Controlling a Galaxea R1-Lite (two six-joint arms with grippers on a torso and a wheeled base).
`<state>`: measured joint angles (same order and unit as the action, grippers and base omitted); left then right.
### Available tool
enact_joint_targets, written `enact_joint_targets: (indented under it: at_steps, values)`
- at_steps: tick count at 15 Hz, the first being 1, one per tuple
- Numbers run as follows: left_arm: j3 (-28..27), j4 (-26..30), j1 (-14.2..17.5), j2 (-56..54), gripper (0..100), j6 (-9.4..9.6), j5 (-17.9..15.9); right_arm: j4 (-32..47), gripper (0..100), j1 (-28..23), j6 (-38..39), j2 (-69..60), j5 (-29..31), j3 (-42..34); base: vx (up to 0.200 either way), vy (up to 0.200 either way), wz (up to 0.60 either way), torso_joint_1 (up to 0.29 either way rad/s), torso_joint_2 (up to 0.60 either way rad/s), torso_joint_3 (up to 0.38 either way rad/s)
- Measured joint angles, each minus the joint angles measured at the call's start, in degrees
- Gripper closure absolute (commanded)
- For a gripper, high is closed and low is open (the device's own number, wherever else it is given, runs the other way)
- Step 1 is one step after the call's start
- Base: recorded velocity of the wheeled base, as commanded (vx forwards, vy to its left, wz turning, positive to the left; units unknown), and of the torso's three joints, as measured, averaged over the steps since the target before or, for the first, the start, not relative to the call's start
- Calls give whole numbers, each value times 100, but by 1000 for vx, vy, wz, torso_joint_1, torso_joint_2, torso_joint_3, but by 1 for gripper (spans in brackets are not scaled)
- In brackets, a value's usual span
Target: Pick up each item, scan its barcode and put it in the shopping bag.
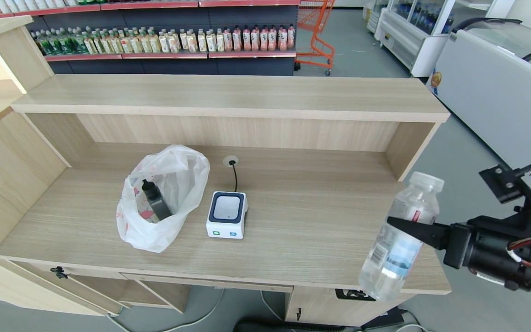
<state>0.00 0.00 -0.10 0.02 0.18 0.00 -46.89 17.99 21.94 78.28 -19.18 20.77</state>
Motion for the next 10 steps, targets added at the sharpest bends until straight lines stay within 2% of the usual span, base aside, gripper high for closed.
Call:
enact_joint_targets:
  at_steps: [2,7,10]
  values:
    - [0,0,0,0,0,0,0,578,100,-185,345,-271,580,67,0,0,0,0,0,0]
    - [0,0,0,0,0,0,0,1253,100,-723,325,-438,783,224,0,0,0,0,0,0]
    - [0,0,0,0,0,6,0,1503,100,-850,176,-479,785,277,0,0,0,0,0,0]
